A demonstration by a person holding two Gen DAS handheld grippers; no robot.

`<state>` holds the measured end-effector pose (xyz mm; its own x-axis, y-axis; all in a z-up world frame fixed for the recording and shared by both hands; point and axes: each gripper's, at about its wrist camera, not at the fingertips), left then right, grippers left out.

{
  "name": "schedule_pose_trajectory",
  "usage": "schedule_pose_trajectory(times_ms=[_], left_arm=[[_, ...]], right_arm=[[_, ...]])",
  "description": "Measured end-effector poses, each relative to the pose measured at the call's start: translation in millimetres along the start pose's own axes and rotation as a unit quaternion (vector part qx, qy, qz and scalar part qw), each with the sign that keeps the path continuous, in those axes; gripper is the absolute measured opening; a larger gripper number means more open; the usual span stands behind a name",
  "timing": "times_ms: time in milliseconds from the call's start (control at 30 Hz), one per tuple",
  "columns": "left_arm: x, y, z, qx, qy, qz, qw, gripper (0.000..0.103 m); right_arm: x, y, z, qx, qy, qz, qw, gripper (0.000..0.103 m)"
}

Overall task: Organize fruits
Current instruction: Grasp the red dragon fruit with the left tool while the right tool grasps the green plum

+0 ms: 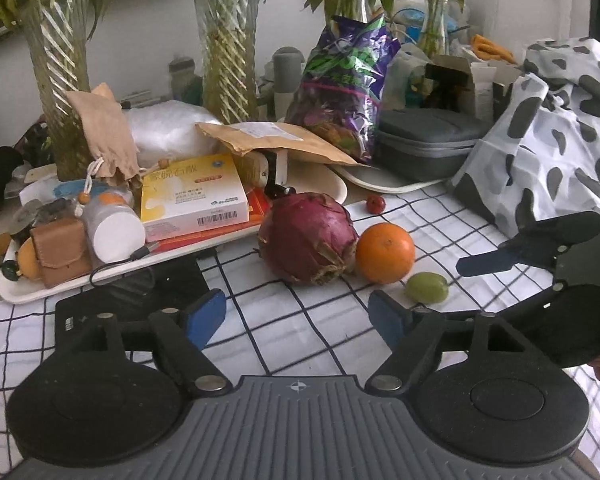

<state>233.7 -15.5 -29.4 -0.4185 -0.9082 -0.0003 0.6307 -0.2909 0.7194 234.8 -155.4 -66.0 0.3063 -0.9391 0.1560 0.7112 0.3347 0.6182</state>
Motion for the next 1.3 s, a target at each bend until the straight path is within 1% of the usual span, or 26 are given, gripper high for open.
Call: schedule_pose_trajectory(times_ms=[67,133,200,233,267,333,567,633,733,833,933,1000,1100,1167,1300], left_arm=[[-2,1,-4,-0.001,0.0,-0.001,1.0,0.078],[-3,1,-8,-0.003,-0.001,-0.002,1.0,0.078],[-5,1,-12,-0.005,-0.002,0.002,1.0,0.078],[-7,1,-14,-0.005,-0.003,0.006,1.0,0.078],[-8,1,-15,-0.005,-0.006,0.01,0.9999,0.078],[-10,2,-18,-0.006,-0.009,0.017,0.9998,0.078],[-11,6,-29,-0.002,-0.019,0.041,0.999,0.078],[-12,9,-32,0.004,-0.025,0.056,0.9981,0.078],[-16,14,-38,0.01,-0.043,0.087,0.9952,0.078],[-22,18,-46,0.014,-0.054,0.128,0.9902,0.078],[-30,21,-55,0.016,-0.069,0.169,0.983,0.078],[-33,22,-60,0.019,-0.075,0.188,0.9791,0.078],[-38,22,-70,0.018,-0.097,0.22,0.9704,0.078],[-39,23,-76,0.014,-0.102,0.237,0.9662,0.078],[-37,28,-85,0.012,-0.097,0.25,0.9634,0.079]], right_arm=[[2,1,-6,0.0,0.001,0.0,1.0,0.058],[5,2,-12,-0.001,0.008,0.0,1.0,0.051],[7,3,-16,0.004,0.014,0.001,1.0,0.049],[9,3,-17,0.005,0.016,0.001,1.0,0.044],[10,4,-18,0.007,0.019,-0.001,1.0,0.043],[14,4,-20,0.008,0.037,-0.008,0.999,0.032],[20,6,-18,-0.003,0.052,-0.022,0.998,0.03],[21,5,-15,-0.002,0.05,-0.021,0.999,0.029],[24,5,-11,0.0,0.049,-0.023,0.999,0.028],[28,6,-9,-0.002,0.053,-0.028,0.998,0.028],[30,6,-6,-0.003,0.052,-0.026,0.998,0.028],[31,6,-5,-0.002,0.051,-0.023,0.998,0.028],[33,6,-3,-0.002,0.054,-0.023,0.998,0.028],[34,6,-2,-0.001,0.054,-0.021,0.998,0.028],[37,5,-1,-0.001,0.054,-0.023,0.998,0.028]])
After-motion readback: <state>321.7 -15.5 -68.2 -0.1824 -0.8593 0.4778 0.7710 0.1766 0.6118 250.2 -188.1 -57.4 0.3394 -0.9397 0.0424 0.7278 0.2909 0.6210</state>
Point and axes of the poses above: each gripper's, at about its wrist camera, not at the fingertips, and z roughly against the way its jaws point, x to its right, y to its top, and after that the axes turned 4 degrees about -x, right-handed
